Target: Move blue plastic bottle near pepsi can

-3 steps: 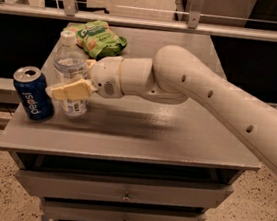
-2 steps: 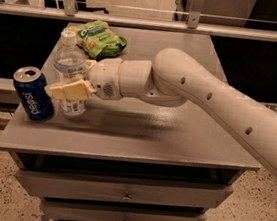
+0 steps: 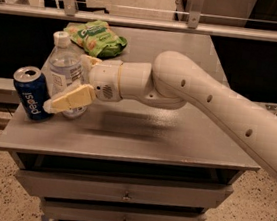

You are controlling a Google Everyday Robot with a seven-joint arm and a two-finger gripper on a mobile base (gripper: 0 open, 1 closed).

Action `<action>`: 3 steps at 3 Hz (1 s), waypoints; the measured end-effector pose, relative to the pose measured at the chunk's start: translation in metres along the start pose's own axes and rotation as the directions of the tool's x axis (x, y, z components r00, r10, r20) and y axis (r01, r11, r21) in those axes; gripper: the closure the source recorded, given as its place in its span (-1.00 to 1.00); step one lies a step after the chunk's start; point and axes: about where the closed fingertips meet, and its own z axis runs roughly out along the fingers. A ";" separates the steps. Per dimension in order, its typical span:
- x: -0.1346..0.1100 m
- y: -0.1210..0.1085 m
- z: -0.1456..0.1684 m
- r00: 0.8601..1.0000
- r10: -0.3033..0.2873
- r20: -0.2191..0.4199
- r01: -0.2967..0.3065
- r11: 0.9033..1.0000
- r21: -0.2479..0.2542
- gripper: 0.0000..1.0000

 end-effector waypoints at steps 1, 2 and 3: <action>-0.005 -0.013 -0.019 0.999 -0.036 -0.026 0.038 0.998 0.056 -1.00; -0.021 -0.043 -0.065 0.990 -0.100 -0.096 0.115 0.980 0.161 -1.00; -0.046 -0.083 -0.128 0.976 -0.154 -0.154 0.193 0.938 0.287 -1.00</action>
Offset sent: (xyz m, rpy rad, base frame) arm 0.0796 -0.1448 0.0613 -0.2257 -0.2315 -0.2952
